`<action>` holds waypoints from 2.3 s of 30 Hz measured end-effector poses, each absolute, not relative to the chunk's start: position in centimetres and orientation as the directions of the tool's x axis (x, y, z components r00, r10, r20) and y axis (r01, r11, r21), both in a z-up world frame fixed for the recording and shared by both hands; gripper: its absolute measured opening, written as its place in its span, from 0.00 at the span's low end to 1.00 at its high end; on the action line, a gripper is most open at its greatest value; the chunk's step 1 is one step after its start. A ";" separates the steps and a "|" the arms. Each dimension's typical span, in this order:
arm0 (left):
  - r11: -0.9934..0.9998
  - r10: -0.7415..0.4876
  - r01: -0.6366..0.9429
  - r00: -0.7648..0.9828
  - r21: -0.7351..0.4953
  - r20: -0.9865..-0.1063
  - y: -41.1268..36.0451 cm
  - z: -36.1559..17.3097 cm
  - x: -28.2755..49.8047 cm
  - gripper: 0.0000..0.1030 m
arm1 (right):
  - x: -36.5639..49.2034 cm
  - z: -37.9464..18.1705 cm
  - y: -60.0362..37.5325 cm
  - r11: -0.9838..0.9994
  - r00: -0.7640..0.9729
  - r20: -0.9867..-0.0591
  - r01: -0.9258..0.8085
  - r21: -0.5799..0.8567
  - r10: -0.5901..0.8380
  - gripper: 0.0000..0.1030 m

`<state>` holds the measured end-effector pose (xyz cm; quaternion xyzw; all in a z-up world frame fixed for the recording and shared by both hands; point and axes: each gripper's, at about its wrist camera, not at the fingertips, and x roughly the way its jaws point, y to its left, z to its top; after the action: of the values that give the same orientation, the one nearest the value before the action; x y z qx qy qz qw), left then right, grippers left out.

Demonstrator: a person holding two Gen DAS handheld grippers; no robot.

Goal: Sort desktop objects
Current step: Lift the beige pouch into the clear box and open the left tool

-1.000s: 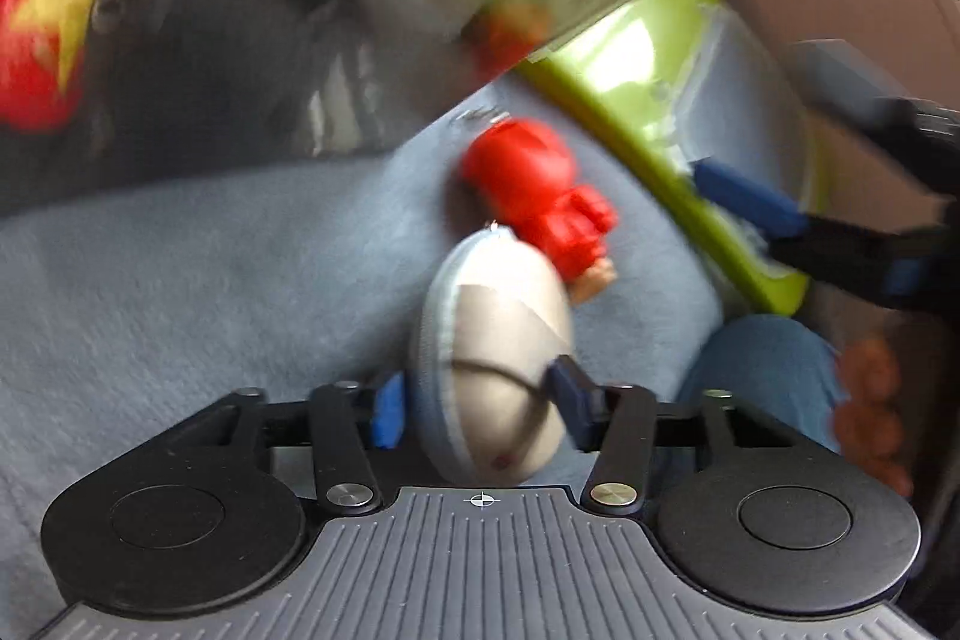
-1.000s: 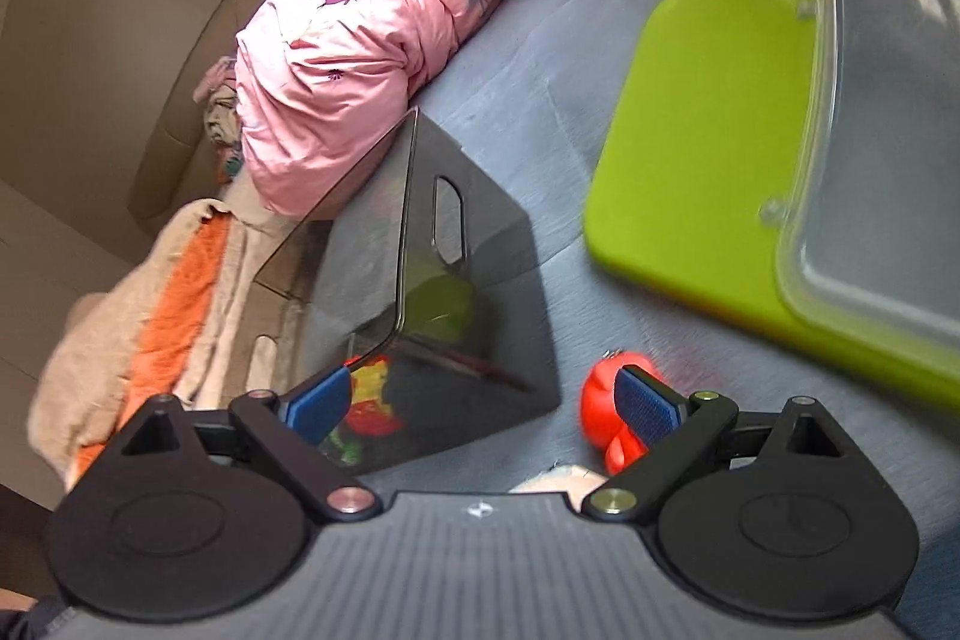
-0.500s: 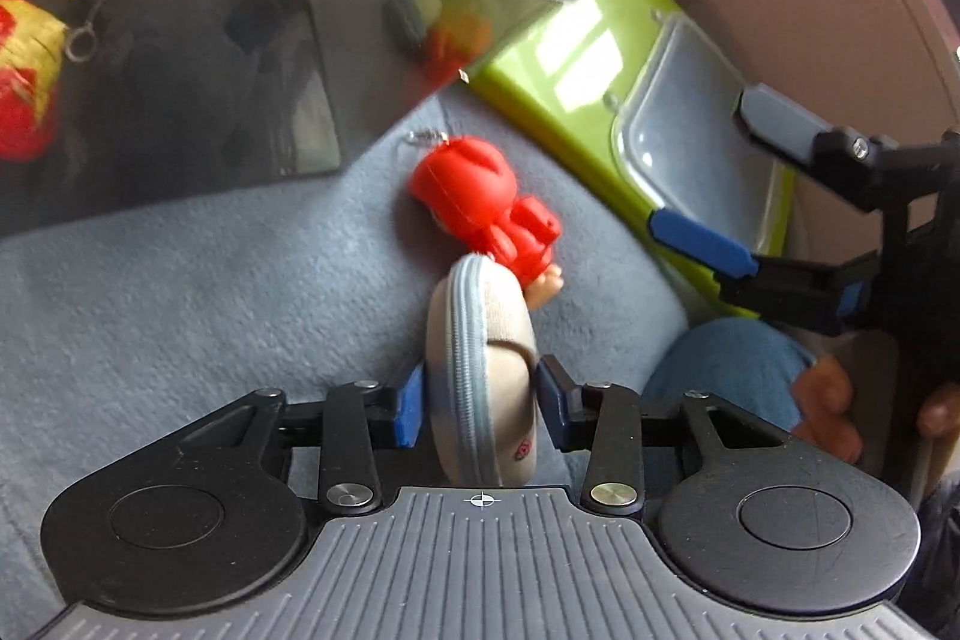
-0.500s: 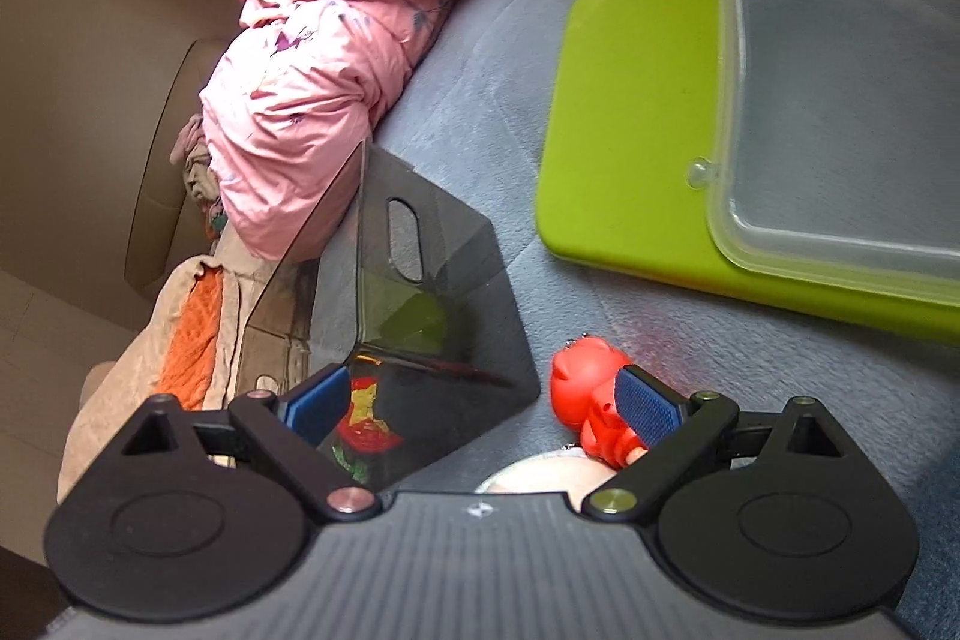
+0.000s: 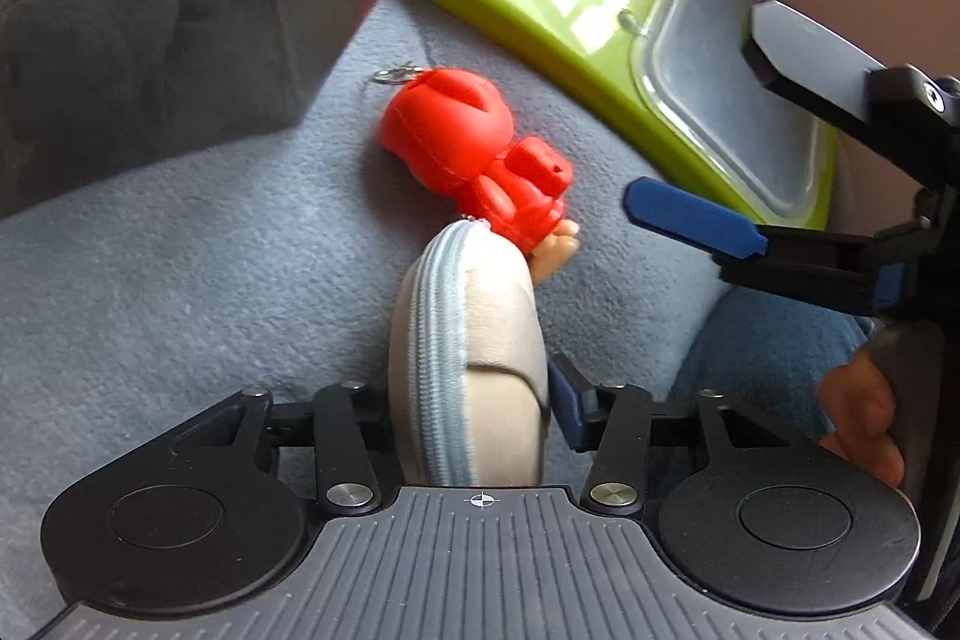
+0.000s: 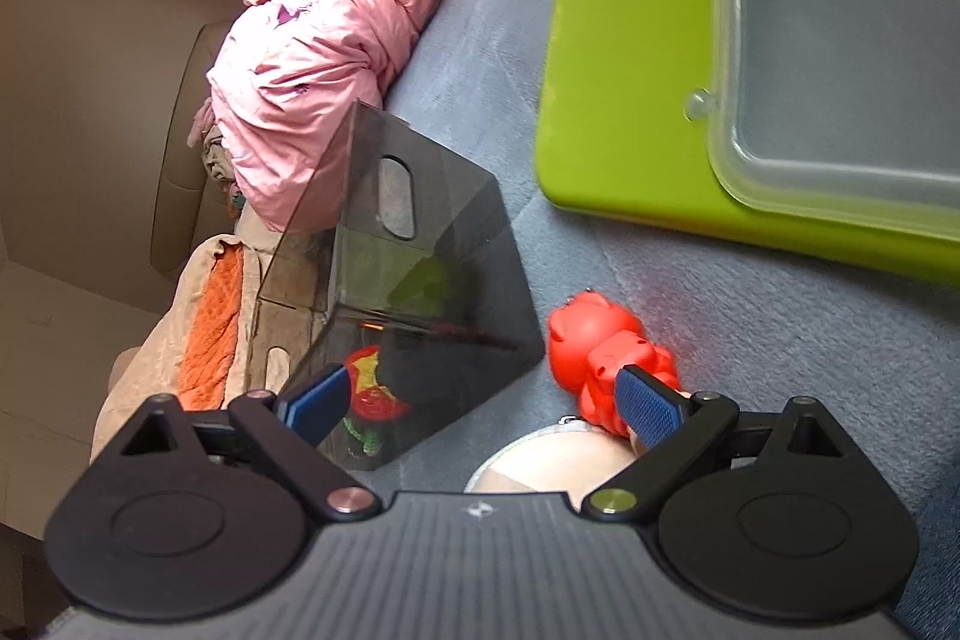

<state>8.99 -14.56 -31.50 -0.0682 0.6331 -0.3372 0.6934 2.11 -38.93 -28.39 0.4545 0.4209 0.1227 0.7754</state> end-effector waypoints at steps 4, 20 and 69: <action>0.754 -0.549 0.420 -0.018 -0.505 -0.836 -14.0 -30.4 9.1 0.44 | 2.1 -29.0 -39.6 0.527 0.619 -0.530 0.210 0.823 0.580 0.94; 0.761 -0.605 0.278 -0.025 -0.586 -0.796 -7.2 -30.1 10.2 0.43 | 1.7 -25.9 -35.8 0.679 0.590 -0.614 0.146 0.719 0.524 0.94; 0.854 -0.518 0.121 0.113 -0.506 -0.848 -5.7 -25.5 29.5 0.42 | 2.3 -25.3 -30.9 0.684 0.400 -0.622 -0.017 0.729 0.673 0.94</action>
<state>29.46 -5.65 -25.50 -0.1577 0.6290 -0.2192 0.7290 2.35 -30.93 -25.29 0.3285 0.4996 0.2241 0.7696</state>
